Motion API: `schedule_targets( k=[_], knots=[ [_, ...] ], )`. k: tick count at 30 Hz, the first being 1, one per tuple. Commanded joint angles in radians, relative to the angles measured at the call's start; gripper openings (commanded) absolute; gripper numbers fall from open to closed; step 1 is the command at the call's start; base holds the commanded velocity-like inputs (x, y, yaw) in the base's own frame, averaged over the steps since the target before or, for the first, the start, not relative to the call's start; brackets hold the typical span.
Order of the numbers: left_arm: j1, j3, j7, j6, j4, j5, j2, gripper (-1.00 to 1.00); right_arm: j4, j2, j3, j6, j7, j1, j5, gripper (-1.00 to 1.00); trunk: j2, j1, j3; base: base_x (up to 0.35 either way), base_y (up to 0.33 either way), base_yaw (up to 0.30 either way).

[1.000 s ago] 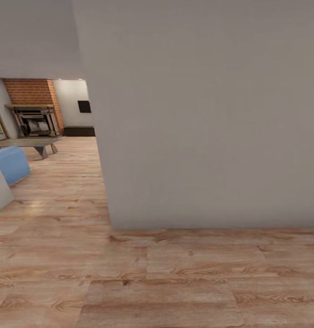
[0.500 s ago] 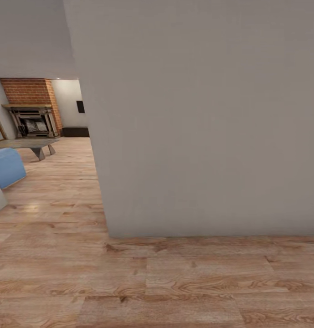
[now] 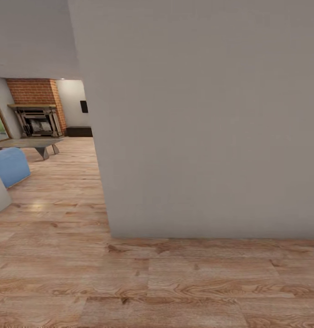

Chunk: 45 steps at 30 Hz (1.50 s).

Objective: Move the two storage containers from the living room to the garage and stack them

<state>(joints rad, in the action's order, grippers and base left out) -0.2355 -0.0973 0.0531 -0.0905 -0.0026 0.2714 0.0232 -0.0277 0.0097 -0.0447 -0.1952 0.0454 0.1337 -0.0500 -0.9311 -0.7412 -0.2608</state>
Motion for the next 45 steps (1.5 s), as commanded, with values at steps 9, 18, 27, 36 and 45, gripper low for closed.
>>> schedule_targets(
  k=[9, 18, 27, 36, 45],
  knots=[
    [-0.001, -0.009, 0.002, -0.003, 0.001, 0.010, 0.000, 1.00, -0.003, 0.001, -0.005, -0.010, 0.003, 0.001, -0.004, 1.00, -0.001, 0.000, -0.001, 0.001, 0.000, 0.257],
    [-0.001, -0.009, 0.002, -0.003, 0.001, 0.012, 0.001, 1.00, -0.003, 0.001, -0.004, -0.010, 0.004, 0.001, -0.004, 1.00, -0.001, 0.000, -0.001, 0.000, 0.000, 0.280],
    [-0.001, -0.009, 0.002, -0.003, 0.001, 0.011, 0.001, 1.00, -0.003, 0.001, -0.005, -0.010, 0.007, 0.001, -0.004, 1.00, -0.001, 0.000, -0.001, 0.000, 0.000, 0.280],
    [-0.001, -0.009, 0.002, -0.003, 0.000, 0.011, 0.000, 1.00, -0.003, 0.001, -0.005, -0.010, 0.010, 0.001, -0.004, 1.00, -0.001, 0.000, -0.001, 0.000, 0.000, 0.280],
    [-0.001, -0.009, 0.002, -0.003, 0.000, 0.010, 0.000, 1.00, -0.003, 0.001, -0.006, -0.010, 0.011, 0.001, -0.004, 1.00, -0.001, 0.000, -0.001, 0.000, 0.000, 0.280]
  ],
)
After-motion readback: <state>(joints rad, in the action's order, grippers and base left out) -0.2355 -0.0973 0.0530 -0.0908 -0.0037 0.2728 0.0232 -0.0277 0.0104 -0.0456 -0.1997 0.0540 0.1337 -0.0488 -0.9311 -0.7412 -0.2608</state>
